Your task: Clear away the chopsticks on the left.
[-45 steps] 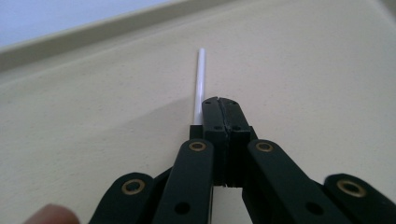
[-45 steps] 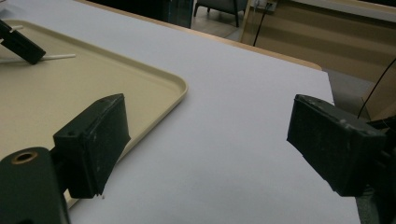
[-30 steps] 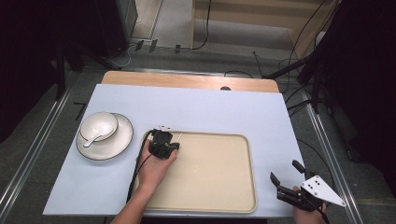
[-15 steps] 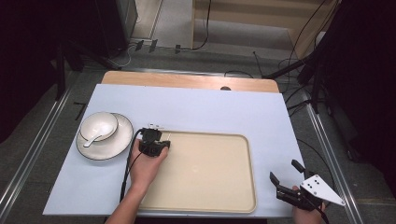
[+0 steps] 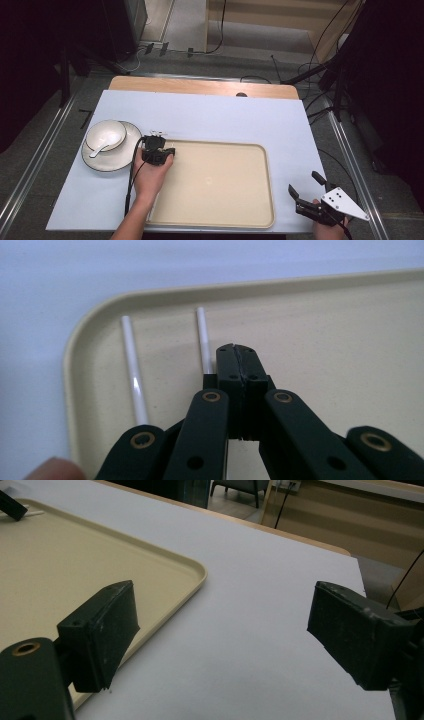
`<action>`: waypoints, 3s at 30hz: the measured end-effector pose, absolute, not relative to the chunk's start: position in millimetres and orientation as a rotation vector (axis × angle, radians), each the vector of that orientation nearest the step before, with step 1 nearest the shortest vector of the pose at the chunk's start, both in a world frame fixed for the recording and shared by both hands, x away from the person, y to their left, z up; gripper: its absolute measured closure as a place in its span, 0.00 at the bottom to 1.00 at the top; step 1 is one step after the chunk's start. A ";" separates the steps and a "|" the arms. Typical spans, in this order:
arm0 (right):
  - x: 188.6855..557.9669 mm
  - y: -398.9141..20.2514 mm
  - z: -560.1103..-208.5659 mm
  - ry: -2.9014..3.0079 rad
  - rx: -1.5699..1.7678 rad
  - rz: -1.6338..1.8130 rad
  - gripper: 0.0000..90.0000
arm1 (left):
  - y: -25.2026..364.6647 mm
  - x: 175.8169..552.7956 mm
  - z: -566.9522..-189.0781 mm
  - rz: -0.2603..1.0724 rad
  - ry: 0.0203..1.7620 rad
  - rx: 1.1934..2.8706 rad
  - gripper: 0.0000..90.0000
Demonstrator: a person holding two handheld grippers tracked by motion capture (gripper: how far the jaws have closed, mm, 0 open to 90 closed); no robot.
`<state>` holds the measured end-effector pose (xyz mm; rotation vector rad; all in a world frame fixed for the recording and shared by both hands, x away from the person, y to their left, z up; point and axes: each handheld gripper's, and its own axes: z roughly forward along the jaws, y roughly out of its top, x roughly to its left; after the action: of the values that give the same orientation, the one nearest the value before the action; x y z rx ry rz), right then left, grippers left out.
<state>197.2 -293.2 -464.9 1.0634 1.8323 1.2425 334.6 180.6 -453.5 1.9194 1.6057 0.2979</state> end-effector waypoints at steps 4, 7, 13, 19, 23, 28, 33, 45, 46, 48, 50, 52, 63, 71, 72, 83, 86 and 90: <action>197.6 -293.6 -465.2 1.834 1.062 1.243 0.14 | 183.5 334.8 -452.6 0.313 1.614 1.924 1.00; 197.8 -293.4 -465.5 1.838 1.063 1.243 0.14 | 187.5 333.8 -452.3 0.314 1.595 1.932 1.00; 197.7 -295.7 -465.6 1.827 1.076 1.251 0.14 | 206.1 311.8 -438.1 0.293 1.528 1.877 1.00; 197.8 -295.4 -465.7 1.829 1.076 1.251 0.14 | 213.4 272.7 -438.7 0.324 1.489 1.924 1.00; 196.9 -294.1 -464.7 1.825 1.072 1.251 0.14 | 215.4 248.9 -444.1 0.335 1.475 1.963 1.00; 196.5 -293.1 -464.1 1.825 1.067 1.250 0.14 | 220.1 228.2 -444.4 0.323 1.465 1.971 1.00; 196.2 -293.7 -464.1 1.822 1.068 1.250 0.14 | 224.4 215.7 -448.3 0.303 1.468 1.977 1.00; 195.5 -294.2 -463.9 1.821 1.070 1.248 0.14 | 221.2 192.6 -452.5 0.283 1.438 2.001 1.00; 195.4 -294.2 -463.8 1.819 1.071 1.249 0.14 | 221.1 191.2 -452.9 0.283 1.438 1.997 1.00; 195.2 -294.1 -463.7 1.819 1.072 1.250 0.14 | 220.3 189.3 -454.0 0.272 1.434 2.007 1.00; 195.1 -294.1 -463.6 1.822 1.068 1.249 0.14 | 219.4 187.2 -455.6 0.266 1.434 2.004 1.00; 195.2 -294.4 -463.6 1.819 1.069 1.249 0.14 | 220.0 186.1 -454.9 0.262 1.436 2.011 1.00; 195.5 -293.4 -463.9 1.827 1.064 1.248 0.14 | 212.1 184.6 -456.2 0.253 1.409 2.018 1.00; 195.9 -295.1 -464.4 1.821 1.071 1.248 0.14 | 221.6 185.9 -452.7 0.247 1.373 1.967 0.89; 196.0 -295.2 -464.4 1.821 1.072 1.249 0.14 | 222.5 186.0 -451.0 0.257 1.371 1.957 0.85; 197.1 -296.9 -465.2 1.818 1.082 1.240 0.14 | 240.1 198.8 -433.8 0.441 1.276 1.912 0.54; 196.2 -297.5 -465.8 1.822 1.080 1.237 0.14 | 246.1 205.2 -432.3 0.368 1.293 1.863 0.41; 194.7 -300.1 -465.5 1.813 1.084 1.238 0.14 | 252.6 211.1 -428.0 0.345 1.301 1.873 0.19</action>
<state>194.7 -300.1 -465.5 1.0839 1.8135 1.2376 211.1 252.6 -428.0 1.8726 1.3009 0.3448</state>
